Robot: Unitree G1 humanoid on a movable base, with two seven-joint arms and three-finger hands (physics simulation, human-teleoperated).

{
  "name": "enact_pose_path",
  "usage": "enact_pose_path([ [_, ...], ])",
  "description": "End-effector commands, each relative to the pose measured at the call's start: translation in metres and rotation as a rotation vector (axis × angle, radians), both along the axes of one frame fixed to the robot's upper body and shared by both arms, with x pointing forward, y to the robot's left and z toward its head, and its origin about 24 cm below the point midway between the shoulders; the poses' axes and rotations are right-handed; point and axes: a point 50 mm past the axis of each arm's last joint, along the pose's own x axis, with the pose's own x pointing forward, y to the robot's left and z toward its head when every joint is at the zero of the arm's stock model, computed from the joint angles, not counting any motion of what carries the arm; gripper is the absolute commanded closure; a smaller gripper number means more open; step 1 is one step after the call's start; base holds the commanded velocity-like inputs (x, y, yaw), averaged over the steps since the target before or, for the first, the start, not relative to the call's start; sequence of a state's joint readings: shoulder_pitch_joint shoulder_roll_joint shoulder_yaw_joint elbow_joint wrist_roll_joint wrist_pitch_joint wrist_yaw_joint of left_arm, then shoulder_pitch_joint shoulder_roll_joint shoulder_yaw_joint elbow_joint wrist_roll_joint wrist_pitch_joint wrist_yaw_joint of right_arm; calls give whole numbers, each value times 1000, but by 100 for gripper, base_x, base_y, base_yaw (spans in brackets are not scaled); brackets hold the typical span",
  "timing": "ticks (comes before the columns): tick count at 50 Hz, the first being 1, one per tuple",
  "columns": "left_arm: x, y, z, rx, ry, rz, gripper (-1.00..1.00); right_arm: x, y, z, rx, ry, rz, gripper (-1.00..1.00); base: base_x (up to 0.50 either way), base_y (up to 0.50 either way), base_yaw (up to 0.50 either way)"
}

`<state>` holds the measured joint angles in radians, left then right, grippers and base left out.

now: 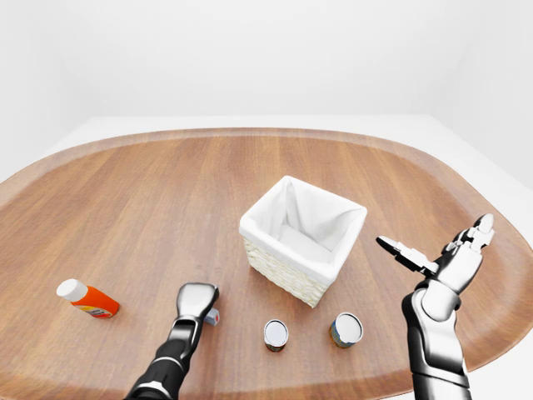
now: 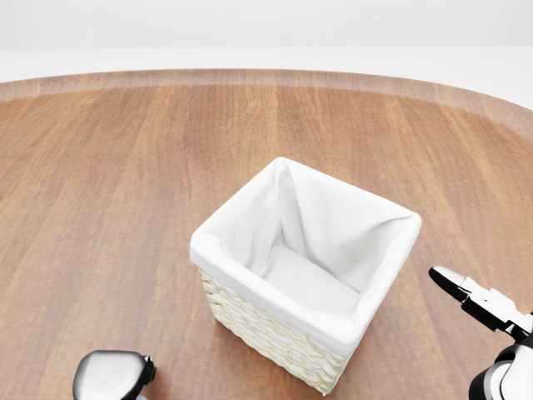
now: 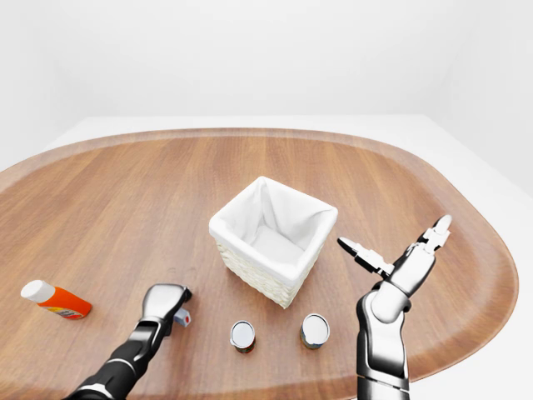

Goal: Pick up the alphabet soup and the cream cheese box, and put them in the basket.

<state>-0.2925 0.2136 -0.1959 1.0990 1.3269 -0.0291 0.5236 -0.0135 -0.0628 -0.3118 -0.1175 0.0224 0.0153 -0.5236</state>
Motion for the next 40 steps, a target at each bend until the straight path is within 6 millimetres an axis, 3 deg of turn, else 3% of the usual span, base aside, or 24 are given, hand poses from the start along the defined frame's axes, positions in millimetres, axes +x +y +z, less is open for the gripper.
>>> enact_pose_path([
  [1,-62,14,-23,45,75,44,100,0,0,0,0,0,1,-100,0,0,0],
  [13,-62,14,-12,40,-5,60,100,-1,0,0,2,-1,0,-100,0,0,0],
  [40,-43,22,46,-95,-318,161,100,0,0,0,3,4,0,-100,0,0,0],
])
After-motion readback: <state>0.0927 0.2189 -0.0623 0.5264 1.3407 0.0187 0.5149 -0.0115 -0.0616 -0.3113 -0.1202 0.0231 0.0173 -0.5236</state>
